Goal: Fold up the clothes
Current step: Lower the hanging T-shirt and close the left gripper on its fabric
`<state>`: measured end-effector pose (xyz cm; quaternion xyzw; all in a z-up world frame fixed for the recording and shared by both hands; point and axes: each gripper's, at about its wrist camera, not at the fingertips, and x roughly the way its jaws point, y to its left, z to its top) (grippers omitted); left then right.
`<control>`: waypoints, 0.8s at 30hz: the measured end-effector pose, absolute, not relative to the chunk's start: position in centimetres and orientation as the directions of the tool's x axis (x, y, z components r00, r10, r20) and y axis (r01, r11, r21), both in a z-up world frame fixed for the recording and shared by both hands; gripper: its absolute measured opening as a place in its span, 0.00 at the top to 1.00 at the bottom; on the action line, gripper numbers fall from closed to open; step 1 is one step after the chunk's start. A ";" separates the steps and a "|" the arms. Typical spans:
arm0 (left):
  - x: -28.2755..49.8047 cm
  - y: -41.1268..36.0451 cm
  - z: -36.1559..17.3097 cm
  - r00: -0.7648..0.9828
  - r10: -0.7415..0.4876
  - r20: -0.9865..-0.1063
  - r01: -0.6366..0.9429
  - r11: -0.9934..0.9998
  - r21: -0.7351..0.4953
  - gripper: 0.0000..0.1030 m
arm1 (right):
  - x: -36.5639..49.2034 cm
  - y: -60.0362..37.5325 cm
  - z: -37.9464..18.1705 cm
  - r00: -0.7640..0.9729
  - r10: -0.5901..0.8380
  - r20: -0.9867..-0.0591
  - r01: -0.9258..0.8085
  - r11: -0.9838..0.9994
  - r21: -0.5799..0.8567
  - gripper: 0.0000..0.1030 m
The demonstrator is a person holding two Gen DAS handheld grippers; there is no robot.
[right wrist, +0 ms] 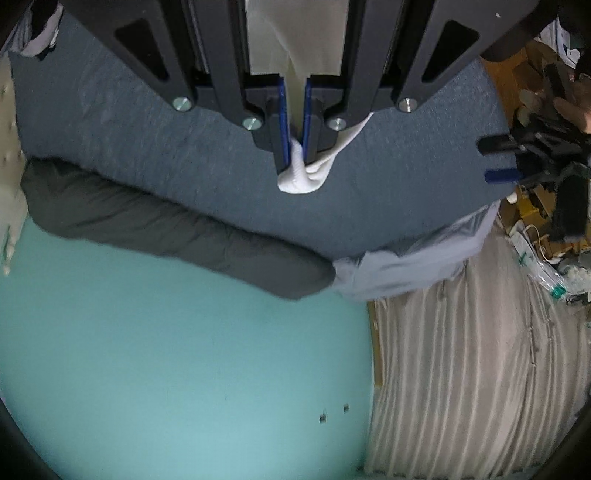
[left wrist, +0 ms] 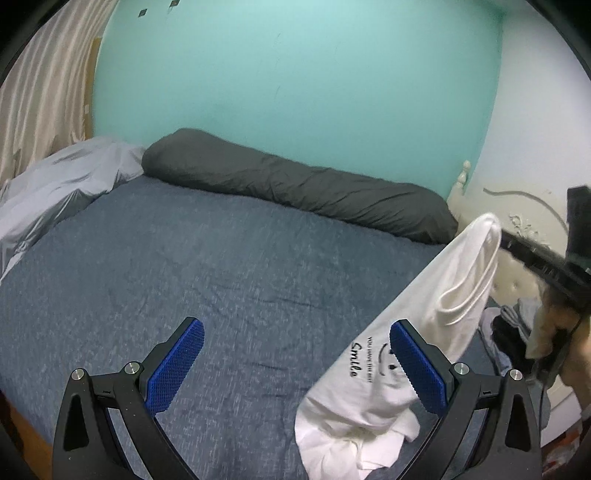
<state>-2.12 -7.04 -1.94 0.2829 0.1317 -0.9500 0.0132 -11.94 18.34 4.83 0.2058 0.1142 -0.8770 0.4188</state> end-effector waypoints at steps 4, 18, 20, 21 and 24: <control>-3.7 -7.2 -4.0 -0.818 0.043 -0.574 0.116 -0.964 -0.238 0.00 | -14.1 17.6 1.1 -0.535 -0.675 -0.509 0.781 -0.625 0.008 0.94; -12.4 -6.8 -14.1 -0.731 0.062 -0.680 0.153 -0.956 -0.251 0.00 | -21.5 15.4 -13.1 -0.458 -0.567 -0.685 0.719 -0.690 0.091 0.92; -13.4 -6.6 -15.6 -0.725 0.067 -0.686 0.153 -0.954 -0.256 0.00 | -22.2 15.5 -14.9 -0.453 -0.548 -0.703 0.699 -0.708 0.101 0.91; -13.8 -6.4 -16.2 -0.722 0.070 -0.688 0.154 -0.954 -0.259 0.00 | -22.6 15.7 -15.7 -0.449 -0.543 -0.710 0.689 -0.716 0.112 0.91; -15.0 -5.9 -18.2 -0.712 0.084 -0.698 0.156 -0.949 -0.273 0.00 | -23.8 16.3 -18.0 -0.465 -0.482 -0.743 0.620 -0.776 0.116 0.91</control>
